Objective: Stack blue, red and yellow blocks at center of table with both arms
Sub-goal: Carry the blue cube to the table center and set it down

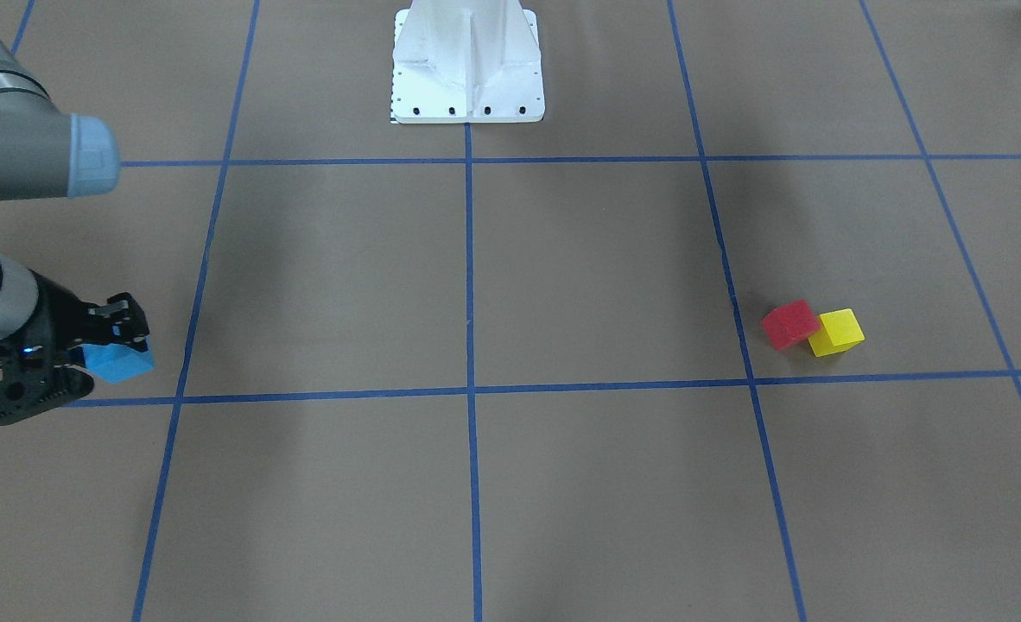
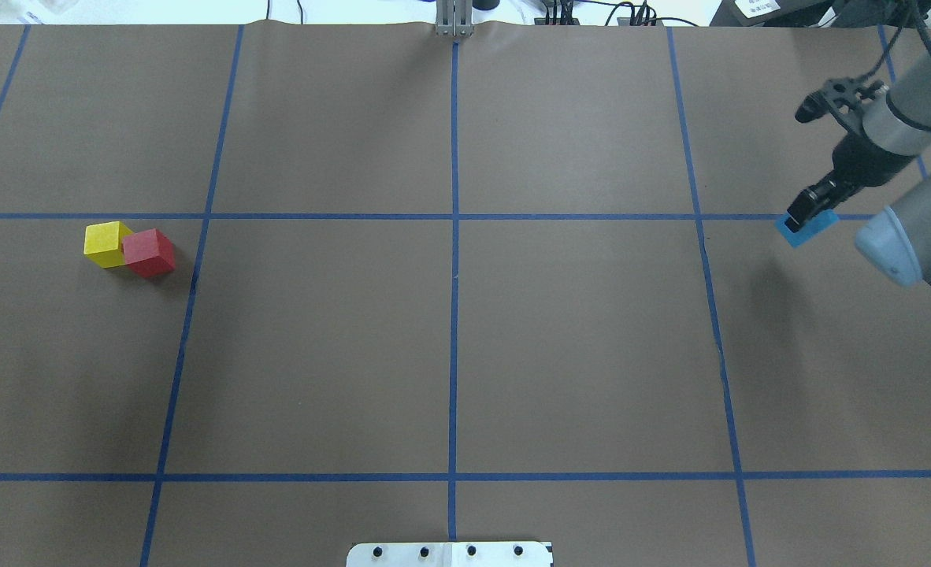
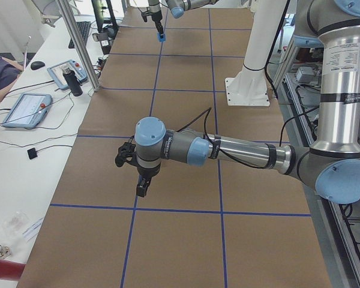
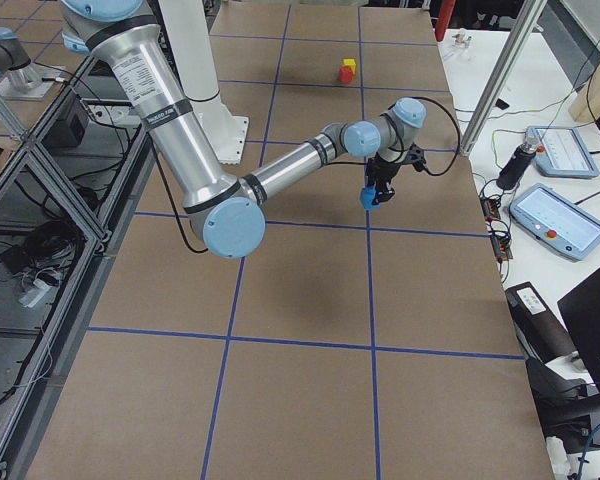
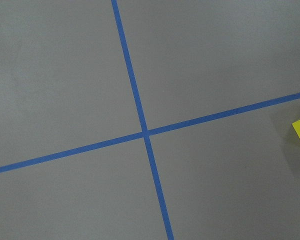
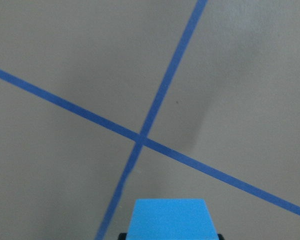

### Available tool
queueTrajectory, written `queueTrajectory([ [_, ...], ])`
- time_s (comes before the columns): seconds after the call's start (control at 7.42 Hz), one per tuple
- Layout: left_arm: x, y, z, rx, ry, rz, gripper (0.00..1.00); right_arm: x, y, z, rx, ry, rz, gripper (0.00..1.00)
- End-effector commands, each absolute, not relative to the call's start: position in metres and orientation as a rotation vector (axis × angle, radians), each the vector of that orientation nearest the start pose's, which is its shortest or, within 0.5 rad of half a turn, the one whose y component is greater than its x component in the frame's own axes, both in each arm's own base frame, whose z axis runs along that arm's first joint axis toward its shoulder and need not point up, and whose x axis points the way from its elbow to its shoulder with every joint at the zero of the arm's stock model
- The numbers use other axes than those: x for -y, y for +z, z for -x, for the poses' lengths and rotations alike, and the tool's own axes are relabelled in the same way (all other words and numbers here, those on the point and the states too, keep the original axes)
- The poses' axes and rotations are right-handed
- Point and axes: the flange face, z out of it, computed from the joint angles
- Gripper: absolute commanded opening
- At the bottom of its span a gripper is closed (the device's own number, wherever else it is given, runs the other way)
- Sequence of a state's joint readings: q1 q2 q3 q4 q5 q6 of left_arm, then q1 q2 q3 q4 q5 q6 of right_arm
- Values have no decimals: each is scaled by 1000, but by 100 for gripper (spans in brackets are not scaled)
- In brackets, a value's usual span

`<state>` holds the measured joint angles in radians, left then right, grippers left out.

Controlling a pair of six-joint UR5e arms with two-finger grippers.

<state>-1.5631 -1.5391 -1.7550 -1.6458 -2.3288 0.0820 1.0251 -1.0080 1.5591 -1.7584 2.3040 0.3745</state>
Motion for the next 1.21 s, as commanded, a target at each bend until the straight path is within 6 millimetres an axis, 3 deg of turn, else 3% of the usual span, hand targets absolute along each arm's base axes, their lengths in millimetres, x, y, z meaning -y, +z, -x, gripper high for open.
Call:
queueTrajectory([
  [0.0, 489, 577, 61, -746, 173, -244, 100, 609, 240, 422, 810, -58, 156, 0],
  [0.13, 489, 577, 61, -747, 171, -243, 100, 600, 208, 476, 788, -25, 168, 0],
  [0.27, 489, 580, 61, -747, 170, -239, 100, 583, 202, 517, 823, -27, 142, 0],
  [0.54, 488, 580, 61, -747, 169, -237, 100, 575, 173, 580, 820, 30, 121, 0],
  [0.81, 488, 581, 60, -747, 170, -235, 100, 564, 166, 603, 841, -7, 102, 0],
  [1.08, 489, 580, 60, -747, 169, -236, 100, 561, 173, 607, 837, -8, 110, 0],
])
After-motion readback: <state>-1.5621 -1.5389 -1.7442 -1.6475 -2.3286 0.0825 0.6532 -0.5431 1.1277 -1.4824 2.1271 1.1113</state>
